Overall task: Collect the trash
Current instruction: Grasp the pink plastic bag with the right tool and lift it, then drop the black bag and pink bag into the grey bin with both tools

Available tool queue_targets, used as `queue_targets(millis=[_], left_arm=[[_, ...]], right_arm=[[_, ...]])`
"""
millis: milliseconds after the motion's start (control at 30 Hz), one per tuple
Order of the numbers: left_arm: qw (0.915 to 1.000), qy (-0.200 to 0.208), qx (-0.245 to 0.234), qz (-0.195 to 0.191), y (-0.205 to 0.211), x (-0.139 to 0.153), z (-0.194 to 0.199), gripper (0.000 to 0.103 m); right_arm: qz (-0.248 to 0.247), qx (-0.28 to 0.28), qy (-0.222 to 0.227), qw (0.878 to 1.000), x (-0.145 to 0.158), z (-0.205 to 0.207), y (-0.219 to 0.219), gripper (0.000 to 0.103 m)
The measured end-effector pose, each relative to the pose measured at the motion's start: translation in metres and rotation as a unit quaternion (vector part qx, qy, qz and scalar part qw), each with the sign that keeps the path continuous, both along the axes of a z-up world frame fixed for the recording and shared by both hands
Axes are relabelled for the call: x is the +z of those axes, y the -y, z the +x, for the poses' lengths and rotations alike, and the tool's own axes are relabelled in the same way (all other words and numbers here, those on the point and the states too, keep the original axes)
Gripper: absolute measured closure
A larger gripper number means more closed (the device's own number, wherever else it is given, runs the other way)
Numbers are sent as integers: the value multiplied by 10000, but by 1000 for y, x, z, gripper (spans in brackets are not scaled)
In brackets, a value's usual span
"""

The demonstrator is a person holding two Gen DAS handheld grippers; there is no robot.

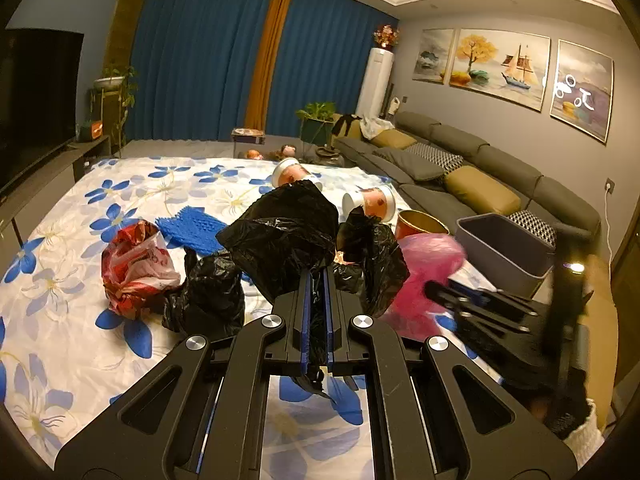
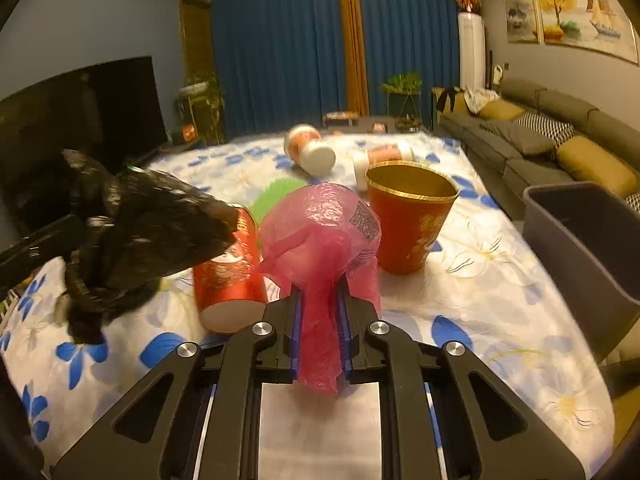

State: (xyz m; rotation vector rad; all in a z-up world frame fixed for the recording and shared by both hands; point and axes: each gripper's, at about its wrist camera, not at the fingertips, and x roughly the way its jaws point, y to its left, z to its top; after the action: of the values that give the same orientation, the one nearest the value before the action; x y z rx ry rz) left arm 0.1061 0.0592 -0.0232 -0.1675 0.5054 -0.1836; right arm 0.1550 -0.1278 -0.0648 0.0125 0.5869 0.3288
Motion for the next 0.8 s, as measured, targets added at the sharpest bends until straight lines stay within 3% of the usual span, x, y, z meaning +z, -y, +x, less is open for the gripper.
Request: queue_targets(millis=[500,800], left_arm=[[9993,253,-248,127,36,17,1,98],[9942,559,-896,219,106,45,19,98]], right_arm=[[394,-240,663,9967,41,-48,48,87],[507,-870,1060,9893,62,-59,103,87]])
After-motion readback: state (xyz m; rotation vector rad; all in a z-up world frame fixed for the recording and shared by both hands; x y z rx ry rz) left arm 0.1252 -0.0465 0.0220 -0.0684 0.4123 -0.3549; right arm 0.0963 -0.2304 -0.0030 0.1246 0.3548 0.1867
